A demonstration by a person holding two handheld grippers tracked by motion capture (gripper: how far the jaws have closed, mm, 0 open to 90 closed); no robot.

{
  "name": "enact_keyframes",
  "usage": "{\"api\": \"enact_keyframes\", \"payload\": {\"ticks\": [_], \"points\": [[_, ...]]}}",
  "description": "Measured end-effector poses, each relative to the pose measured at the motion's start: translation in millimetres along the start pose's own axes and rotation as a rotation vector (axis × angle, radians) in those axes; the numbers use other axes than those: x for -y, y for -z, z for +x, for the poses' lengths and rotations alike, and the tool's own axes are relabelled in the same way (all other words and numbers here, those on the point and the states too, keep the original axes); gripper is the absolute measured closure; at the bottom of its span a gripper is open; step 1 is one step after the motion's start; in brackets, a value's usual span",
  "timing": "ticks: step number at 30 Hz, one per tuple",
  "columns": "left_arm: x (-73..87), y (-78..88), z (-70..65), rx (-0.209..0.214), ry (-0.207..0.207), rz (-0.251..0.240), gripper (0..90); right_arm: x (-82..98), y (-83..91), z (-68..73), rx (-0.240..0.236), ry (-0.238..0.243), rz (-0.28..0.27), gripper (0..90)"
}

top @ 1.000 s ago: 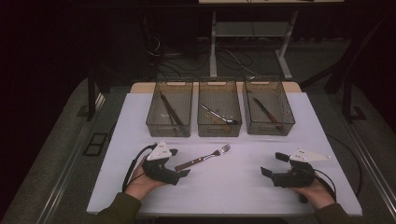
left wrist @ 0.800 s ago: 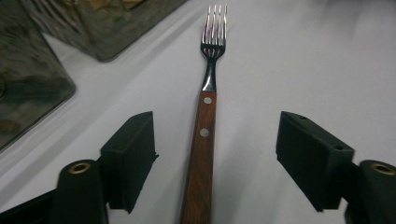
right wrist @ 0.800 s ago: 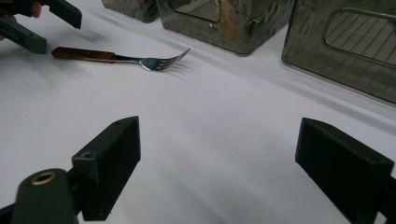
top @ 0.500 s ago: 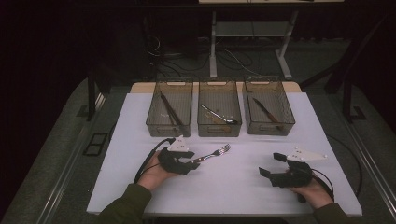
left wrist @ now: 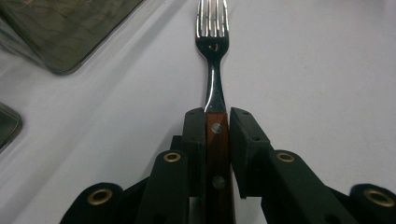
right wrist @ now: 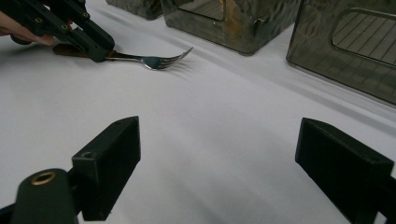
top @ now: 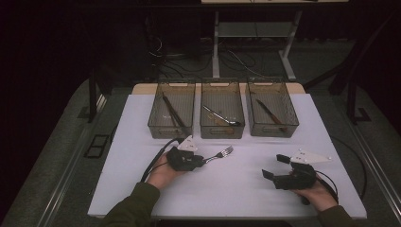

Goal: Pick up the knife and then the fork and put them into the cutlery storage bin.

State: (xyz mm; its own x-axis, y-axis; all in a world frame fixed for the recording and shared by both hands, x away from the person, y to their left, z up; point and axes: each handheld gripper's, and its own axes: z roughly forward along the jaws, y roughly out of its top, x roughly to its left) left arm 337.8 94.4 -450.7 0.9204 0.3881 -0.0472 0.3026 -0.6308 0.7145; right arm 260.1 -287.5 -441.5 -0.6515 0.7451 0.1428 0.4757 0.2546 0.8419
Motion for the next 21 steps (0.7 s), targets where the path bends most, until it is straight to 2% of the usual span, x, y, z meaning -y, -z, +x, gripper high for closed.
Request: {"api": "enact_keyframes", "payload": {"ticks": [5,9,12,16,21], "points": [[-2.2,1.6,-2.6,-0.020,0.005,-0.004,76.7,-1.6,-2.4,1.3,-0.021,-0.012,0.018,14.1],[-8.7,6.6,-8.7,-0.017,0.040,-0.044,76.8,-7.2,-3.8,2.6,-0.050,-0.029,0.023,14.1],[-15.1,10.3,-16.6,-0.020,0.038,-0.064,76.7,-15.3,-5.3,2.9,-0.069,-0.060,-0.003,14.2],[-23.7,12.2,-28.8,-0.024,0.042,-0.085,76.7,-27.3,-8.4,6.2,-0.099,-0.069,-0.028,15.2],[-33.4,9.7,-44.7,-0.029,0.027,-0.099,76.7,-35.7,-20.0,9.3,-0.118,-0.104,-0.003,19.6]]}}
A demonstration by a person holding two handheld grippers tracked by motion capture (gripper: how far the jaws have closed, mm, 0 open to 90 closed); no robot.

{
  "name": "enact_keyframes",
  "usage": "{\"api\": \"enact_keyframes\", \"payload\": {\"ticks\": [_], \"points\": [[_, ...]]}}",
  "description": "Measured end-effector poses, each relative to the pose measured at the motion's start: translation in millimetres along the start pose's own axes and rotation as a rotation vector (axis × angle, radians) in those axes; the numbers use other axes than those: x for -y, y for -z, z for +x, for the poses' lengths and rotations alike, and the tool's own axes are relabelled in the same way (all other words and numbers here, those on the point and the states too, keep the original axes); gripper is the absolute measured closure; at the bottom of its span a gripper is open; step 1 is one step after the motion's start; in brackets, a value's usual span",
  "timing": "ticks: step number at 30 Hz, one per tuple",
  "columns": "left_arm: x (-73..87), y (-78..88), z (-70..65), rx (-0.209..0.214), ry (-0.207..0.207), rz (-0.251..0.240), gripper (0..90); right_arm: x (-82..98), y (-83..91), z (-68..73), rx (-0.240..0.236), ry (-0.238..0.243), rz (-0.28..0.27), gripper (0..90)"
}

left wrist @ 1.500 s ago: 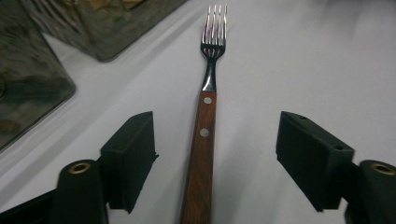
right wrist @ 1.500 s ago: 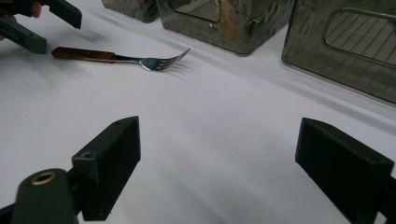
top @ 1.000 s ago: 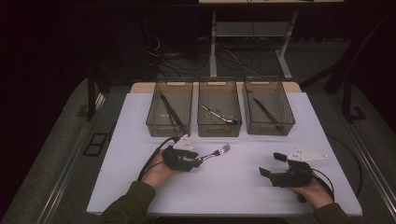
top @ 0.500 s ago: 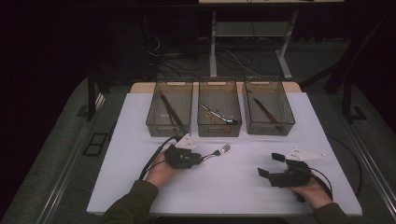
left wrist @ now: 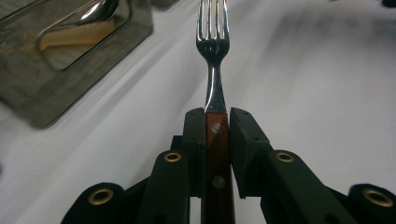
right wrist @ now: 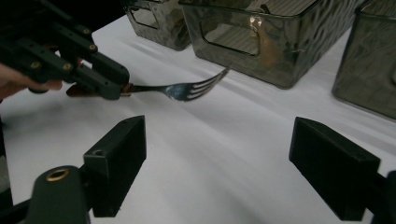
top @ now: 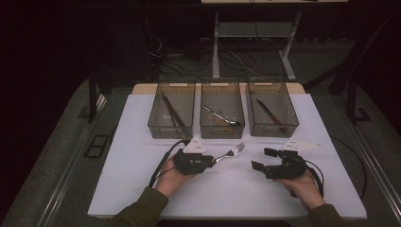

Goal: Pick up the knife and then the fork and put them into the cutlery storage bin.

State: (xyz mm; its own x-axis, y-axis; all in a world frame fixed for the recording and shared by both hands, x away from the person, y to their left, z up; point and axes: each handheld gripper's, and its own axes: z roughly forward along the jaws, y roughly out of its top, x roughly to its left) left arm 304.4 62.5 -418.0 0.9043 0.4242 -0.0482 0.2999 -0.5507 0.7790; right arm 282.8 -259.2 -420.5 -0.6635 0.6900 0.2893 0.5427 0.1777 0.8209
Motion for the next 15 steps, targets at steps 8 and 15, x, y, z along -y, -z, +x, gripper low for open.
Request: {"api": "enact_keyframes", "payload": {"ticks": [8,15], "points": [[-8.4,-1.2,-17.7,0.002,-0.012,-0.037,76.7,-11.2,-15.9,0.2,-0.034,-0.069,-0.020,37.6],[-10.6,-0.8,-23.0,-0.020,-0.018,-0.054,76.7,-15.9,-25.8,-2.7,-0.079,-0.126,-0.025,51.6]]}}
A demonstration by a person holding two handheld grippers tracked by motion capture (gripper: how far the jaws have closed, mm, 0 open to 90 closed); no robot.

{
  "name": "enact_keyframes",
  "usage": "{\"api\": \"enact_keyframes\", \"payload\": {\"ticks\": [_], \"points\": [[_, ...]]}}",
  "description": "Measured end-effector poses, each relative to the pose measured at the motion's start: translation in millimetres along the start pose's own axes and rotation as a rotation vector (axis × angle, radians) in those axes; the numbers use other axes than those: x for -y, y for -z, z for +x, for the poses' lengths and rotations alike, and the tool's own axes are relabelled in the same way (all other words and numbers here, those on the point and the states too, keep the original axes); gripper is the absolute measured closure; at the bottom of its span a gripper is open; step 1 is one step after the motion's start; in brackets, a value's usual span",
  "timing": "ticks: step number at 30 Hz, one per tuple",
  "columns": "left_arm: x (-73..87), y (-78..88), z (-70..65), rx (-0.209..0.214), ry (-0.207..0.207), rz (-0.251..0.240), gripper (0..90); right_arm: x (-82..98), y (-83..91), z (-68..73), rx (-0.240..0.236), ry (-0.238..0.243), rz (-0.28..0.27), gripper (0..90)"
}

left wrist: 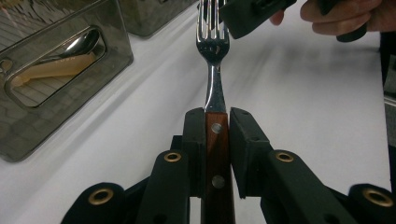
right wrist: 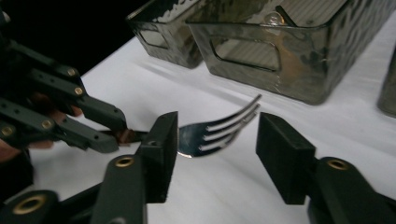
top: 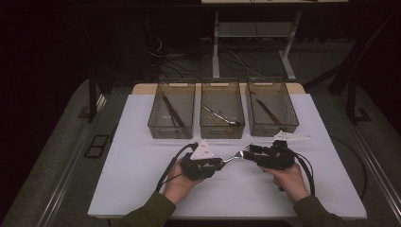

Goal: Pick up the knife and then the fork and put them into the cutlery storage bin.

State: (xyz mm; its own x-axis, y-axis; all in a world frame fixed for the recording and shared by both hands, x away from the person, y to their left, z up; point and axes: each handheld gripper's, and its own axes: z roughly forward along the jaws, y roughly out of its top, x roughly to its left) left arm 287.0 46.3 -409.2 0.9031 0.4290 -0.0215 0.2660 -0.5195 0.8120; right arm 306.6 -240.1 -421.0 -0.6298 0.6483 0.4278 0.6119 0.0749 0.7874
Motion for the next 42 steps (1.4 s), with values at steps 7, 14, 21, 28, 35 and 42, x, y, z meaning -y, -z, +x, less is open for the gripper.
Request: {"api": "enact_keyframes", "payload": {"ticks": [7,14,21,28,35,42], "points": [[0.8,0.3,0.8,-0.014,0.002,0.000,76.7,-3.3,-6.5,1.7,-0.014,-0.021,-0.019,71.7],[1.3,-1.5,0.5,-0.014,0.018,-0.010,76.5,-15.2,-5.7,7.3,-0.065,-0.033,-0.081,82.6],[0.3,2.3,2.9,0.020,0.048,-0.069,74.1,-31.5,-6.0,17.0,-0.083,0.011,-0.114,86.6],[2.3,5.1,4.3,0.054,0.036,-0.096,62.0,-43.8,-0.2,25.8,-0.060,0.071,-0.122,87.1],[17.7,14.2,8.9,0.059,0.031,-0.068,44.9,-52.8,20.8,17.7,0.004,0.099,-0.144,87.3],[37.4,33.5,22.6,0.041,0.072,-0.084,34.3,-60.3,40.3,6.6,0.076,0.113,-0.159,87.3]]}}
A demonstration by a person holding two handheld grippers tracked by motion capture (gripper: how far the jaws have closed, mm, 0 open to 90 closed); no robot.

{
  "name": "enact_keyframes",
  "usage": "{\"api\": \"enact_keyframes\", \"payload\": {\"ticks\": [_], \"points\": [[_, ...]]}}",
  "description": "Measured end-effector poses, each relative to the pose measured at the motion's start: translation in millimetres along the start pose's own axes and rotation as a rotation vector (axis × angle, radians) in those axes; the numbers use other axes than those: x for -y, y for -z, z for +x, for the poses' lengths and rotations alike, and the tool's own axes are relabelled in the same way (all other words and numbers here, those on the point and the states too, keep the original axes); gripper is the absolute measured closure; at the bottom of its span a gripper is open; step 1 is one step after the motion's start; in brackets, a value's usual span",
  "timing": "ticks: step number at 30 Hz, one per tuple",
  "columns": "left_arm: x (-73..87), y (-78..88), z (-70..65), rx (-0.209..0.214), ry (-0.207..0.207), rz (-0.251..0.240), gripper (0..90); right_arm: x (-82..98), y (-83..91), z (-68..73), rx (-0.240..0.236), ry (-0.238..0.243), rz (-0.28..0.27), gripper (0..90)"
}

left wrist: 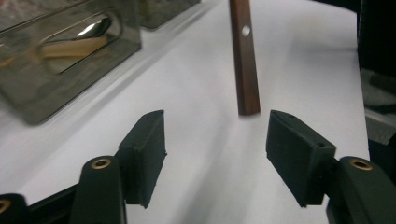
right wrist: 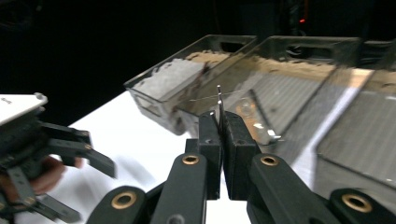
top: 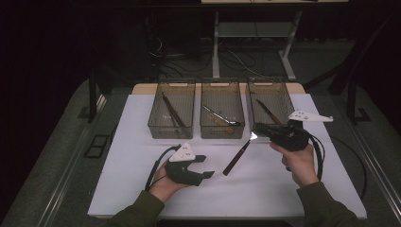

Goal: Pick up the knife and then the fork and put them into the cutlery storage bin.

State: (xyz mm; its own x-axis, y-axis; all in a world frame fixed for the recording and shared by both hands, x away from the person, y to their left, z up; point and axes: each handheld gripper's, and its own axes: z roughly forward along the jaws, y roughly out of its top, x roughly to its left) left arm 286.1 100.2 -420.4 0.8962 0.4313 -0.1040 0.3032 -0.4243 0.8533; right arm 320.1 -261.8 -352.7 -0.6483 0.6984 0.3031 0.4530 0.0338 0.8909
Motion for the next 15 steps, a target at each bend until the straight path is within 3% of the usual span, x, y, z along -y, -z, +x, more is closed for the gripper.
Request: {"api": "enact_keyframes", "payload": {"ticks": [5,15], "points": [[13.6,15.9,7.6,-0.026,0.016,-0.016,27.8,-8.2,10.7,-11.8,0.057,0.018,0.000,87.3],[32.7,31.0,12.9,-0.048,0.035,-0.014,13.0,-38.8,33.9,-43.0,0.173,0.022,-0.026,87.2]]}}
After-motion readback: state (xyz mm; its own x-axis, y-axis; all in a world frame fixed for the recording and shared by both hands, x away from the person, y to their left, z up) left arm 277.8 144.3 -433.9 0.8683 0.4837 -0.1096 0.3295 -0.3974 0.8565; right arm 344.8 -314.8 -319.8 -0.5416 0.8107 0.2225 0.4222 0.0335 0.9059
